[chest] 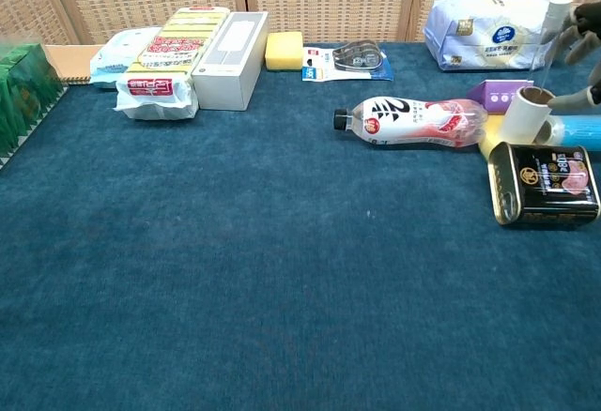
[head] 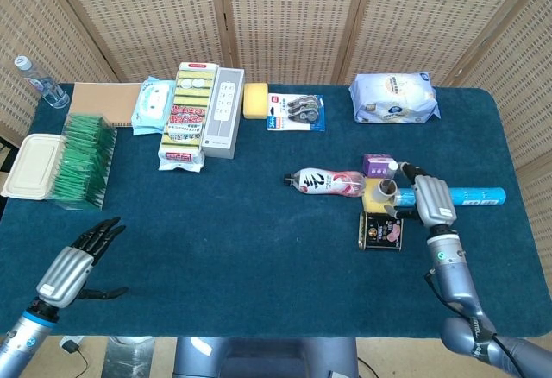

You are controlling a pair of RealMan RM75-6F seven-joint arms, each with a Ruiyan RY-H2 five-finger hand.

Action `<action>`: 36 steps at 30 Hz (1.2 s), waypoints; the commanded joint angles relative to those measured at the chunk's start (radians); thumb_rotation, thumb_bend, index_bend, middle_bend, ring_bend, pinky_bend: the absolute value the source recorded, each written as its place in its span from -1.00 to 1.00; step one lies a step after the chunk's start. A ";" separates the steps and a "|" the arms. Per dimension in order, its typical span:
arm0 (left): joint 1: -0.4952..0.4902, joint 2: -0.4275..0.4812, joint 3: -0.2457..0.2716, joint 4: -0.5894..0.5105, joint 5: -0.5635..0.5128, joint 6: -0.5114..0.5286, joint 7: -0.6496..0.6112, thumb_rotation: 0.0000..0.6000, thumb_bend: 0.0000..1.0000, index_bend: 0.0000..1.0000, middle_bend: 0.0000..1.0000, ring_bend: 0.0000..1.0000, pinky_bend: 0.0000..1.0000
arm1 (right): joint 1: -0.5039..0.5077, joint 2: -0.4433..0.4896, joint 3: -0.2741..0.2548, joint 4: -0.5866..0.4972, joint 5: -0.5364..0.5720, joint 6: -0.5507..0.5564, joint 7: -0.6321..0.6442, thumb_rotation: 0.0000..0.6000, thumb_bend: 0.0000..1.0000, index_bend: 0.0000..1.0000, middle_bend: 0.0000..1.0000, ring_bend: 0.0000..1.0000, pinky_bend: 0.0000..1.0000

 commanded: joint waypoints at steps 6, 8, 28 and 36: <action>-0.004 -0.007 0.002 0.005 0.001 -0.016 0.000 0.48 -1.00 -0.98 -1.00 -0.94 -0.71 | 0.024 0.005 0.009 0.010 0.036 -0.028 0.001 1.00 -0.56 -0.49 -0.33 -0.34 -0.19; -0.004 -0.007 0.002 0.005 0.001 -0.017 0.001 0.47 -1.00 -0.98 -1.00 -0.94 -0.71 | 0.028 0.004 0.010 0.011 0.039 -0.027 0.001 1.00 -0.56 -0.47 -0.29 -0.30 -0.16; -0.001 -0.003 0.000 0.003 0.001 -0.014 0.004 0.46 -1.00 -0.98 -1.00 -0.94 -0.71 | 0.073 -0.041 0.003 0.029 0.085 0.013 -0.087 1.00 -0.55 -0.12 0.10 0.21 0.35; -0.001 -0.002 0.000 0.003 0.002 -0.017 0.004 0.49 -1.00 -0.98 -1.00 -0.94 -0.71 | 0.090 -0.055 0.008 0.037 0.100 0.023 -0.109 1.00 -0.54 -0.03 0.18 0.25 0.41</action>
